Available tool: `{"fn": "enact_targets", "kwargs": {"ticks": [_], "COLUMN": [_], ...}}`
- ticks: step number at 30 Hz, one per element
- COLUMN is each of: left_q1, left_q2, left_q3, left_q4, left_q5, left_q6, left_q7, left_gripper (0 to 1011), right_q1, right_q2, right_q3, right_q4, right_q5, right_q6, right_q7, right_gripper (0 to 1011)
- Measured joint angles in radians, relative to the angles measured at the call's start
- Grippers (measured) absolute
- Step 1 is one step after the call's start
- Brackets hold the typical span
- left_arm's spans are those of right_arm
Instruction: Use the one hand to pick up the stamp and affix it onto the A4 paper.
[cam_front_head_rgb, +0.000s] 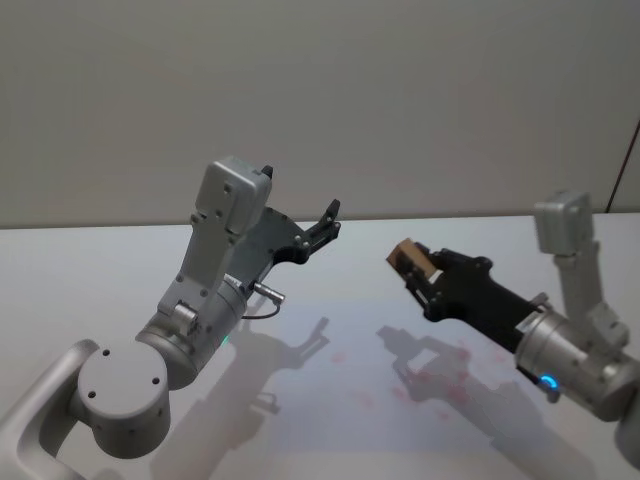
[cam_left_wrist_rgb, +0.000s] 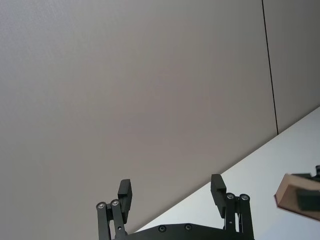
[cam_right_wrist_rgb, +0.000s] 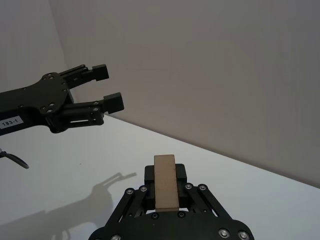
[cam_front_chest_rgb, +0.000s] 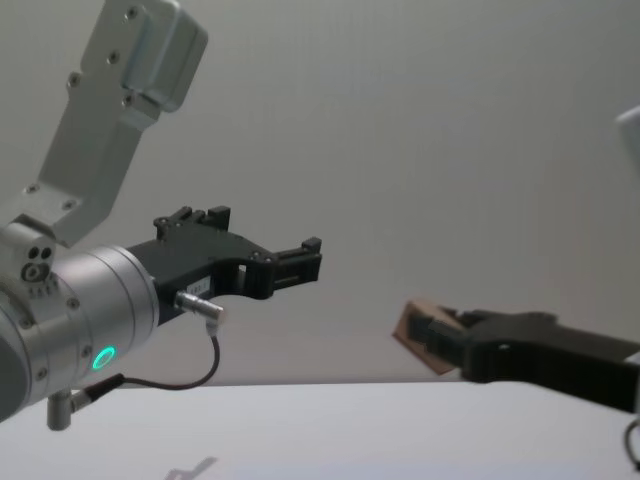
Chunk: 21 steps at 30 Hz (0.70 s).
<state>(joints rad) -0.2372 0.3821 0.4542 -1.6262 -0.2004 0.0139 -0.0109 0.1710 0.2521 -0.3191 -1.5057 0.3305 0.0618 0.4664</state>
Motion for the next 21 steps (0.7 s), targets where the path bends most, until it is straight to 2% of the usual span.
{"fn": "enact_targets", "kwargs": {"ticks": [11,21], "left_q1": [0.0,0.0], "left_q2": [0.0,0.0], "left_q3": [0.0,0.0], "left_q4": [0.0,0.0], "left_q5": [0.0,0.0], "left_q6": [0.0,0.0], "left_q7": [0.0,0.0], "left_gripper": [1001,1001], "right_q1": [-0.046,-0.087], "right_q2": [0.091,0.152], "right_q3": [0.063,0.1], "right_q4": [-0.046,-0.037], "right_q5": [0.035,0.027], "right_q6": [-0.003,-0.003], "right_q7": [-0.015,-0.048], "right_gripper": [220,220]}}
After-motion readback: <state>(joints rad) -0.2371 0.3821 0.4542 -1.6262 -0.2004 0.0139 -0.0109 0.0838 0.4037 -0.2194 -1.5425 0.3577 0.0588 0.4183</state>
